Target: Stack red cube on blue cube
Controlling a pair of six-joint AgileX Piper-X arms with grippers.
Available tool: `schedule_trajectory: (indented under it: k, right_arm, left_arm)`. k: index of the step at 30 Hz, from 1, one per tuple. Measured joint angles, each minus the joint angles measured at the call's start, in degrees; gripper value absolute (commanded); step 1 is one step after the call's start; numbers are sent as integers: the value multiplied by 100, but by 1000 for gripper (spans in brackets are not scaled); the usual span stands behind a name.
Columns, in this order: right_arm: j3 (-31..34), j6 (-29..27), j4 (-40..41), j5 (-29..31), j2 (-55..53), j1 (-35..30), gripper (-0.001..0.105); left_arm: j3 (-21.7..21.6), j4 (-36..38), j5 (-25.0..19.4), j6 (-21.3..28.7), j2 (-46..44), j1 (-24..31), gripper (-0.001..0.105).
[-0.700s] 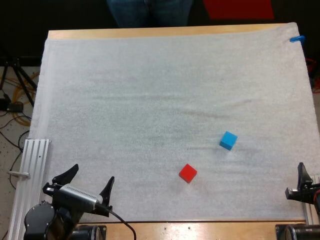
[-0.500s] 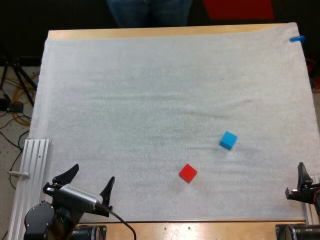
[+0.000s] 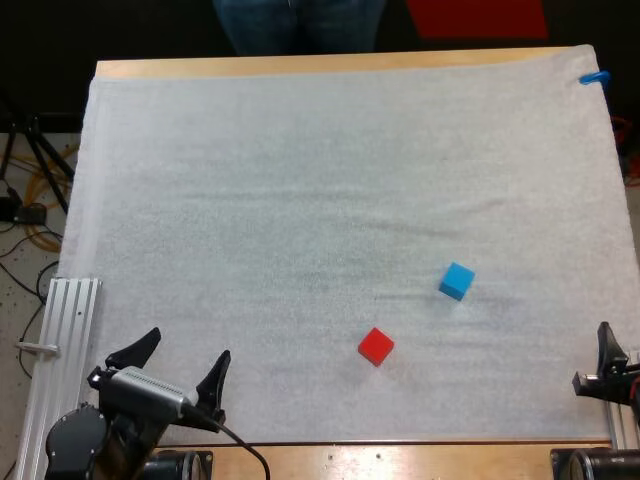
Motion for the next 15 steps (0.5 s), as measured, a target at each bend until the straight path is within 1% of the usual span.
schedule_trajectory:
  k: [3, 5, 6, 10, 15]
  right_arm:
    - [-242, 0, 11, -183, 317, 0, 58]
    - [-436, 0, 24, -428, 582, 0, 58]
    - [-494, 0, 43, -450, 651, 0, 58]
    - [-862, 0, 89, -734, 1092, 0, 58]
    - [-1276, 0, 97, -830, 1464, 95, 58]
  left_arm:
    - [-201, 0, 0, -15, 31, -115, 87]
    - [-400, -18, 9, -15, 238, -386, 87]
    - [-449, -18, 9, -15, 285, -462, 87]
    - [-811, 101, 9, 244, 816, -1055, 87]
    - [-1226, 125, -6, 323, 1342, -1743, 87]
